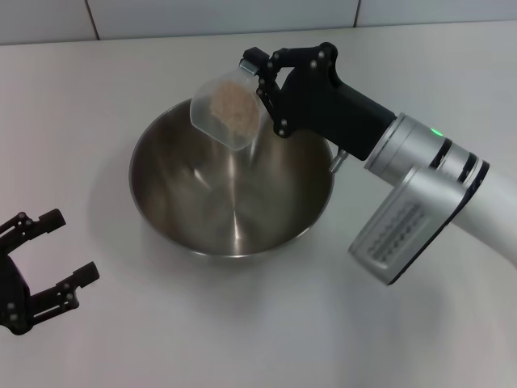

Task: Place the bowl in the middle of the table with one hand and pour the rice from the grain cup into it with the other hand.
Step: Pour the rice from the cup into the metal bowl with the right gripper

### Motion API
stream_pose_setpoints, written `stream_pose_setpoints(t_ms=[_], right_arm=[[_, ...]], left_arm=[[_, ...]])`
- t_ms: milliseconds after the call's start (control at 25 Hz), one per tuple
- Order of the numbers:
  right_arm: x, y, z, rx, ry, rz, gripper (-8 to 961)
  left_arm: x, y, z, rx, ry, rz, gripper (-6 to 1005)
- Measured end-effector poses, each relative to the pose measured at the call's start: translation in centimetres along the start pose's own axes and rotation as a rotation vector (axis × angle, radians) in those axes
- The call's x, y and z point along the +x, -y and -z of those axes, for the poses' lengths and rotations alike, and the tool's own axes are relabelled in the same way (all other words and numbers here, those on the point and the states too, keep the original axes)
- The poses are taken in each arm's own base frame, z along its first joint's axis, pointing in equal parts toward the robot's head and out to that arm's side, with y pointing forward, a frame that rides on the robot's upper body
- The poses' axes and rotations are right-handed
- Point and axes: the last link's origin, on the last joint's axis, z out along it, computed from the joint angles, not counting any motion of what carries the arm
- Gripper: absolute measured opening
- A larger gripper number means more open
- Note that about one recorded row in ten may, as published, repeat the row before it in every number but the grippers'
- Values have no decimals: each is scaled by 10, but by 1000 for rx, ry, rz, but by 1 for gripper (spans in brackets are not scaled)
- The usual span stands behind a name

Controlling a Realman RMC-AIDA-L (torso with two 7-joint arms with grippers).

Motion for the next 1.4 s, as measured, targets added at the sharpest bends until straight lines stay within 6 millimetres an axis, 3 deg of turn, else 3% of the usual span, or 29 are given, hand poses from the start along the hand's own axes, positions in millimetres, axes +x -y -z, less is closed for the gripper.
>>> stream_pose_setpoints(t_ms=[400, 1400], right_arm=[[-7, -6, 0, 22, -7, 319, 6], [-20, -12, 2, 8, 100, 814, 6]], left_arm=[[0, 1, -2, -1, 2, 1, 825], [0, 2, -1, 14, -2, 3, 825]])
